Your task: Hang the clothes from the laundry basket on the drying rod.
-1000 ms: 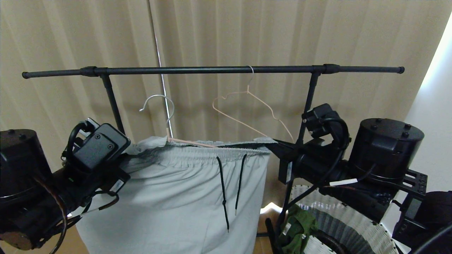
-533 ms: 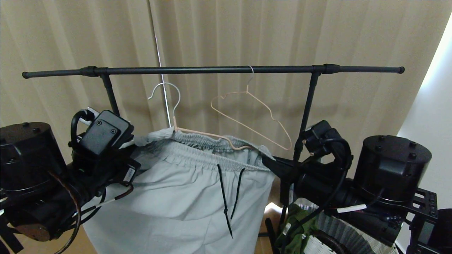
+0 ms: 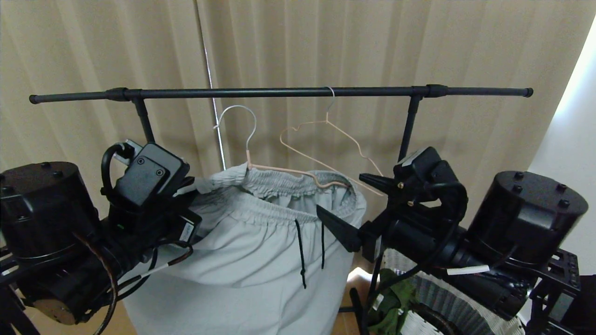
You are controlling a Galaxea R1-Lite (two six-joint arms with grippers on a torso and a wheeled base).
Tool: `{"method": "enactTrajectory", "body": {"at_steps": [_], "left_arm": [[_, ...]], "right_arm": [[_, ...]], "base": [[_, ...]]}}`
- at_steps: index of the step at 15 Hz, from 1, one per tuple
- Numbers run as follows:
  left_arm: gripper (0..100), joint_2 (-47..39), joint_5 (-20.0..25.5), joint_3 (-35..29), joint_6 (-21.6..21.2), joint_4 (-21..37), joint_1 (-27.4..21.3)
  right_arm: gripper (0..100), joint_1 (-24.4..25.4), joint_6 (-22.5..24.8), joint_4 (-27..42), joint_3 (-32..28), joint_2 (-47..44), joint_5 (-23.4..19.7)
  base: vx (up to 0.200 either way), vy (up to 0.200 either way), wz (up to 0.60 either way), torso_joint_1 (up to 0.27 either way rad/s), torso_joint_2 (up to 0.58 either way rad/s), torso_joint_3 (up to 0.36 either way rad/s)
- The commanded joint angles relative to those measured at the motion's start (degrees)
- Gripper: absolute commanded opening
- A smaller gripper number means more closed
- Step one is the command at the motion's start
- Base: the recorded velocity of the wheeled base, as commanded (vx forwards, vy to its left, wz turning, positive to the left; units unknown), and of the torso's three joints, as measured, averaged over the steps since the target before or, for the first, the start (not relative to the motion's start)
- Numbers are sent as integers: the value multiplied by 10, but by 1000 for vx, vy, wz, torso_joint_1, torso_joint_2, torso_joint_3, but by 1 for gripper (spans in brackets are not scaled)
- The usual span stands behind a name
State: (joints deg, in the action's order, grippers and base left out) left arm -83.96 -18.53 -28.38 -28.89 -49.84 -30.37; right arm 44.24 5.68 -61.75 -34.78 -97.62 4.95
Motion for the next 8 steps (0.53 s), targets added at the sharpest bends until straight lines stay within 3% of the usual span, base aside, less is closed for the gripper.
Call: {"method": "enactTrajectory", "body": {"at_steps": [1,8], "left_arm": [[0,-1,1,0,-1,0,-12],[0,-12,4,-3,-7,-24,-55]], "right_arm": [[100,-13,19,-17,-17,-22,-13],[100,-55,142,-14,-88,-79,-14]], "base": [[0,0,0,0,0,0],[0,0,0,0,0,0]]}}
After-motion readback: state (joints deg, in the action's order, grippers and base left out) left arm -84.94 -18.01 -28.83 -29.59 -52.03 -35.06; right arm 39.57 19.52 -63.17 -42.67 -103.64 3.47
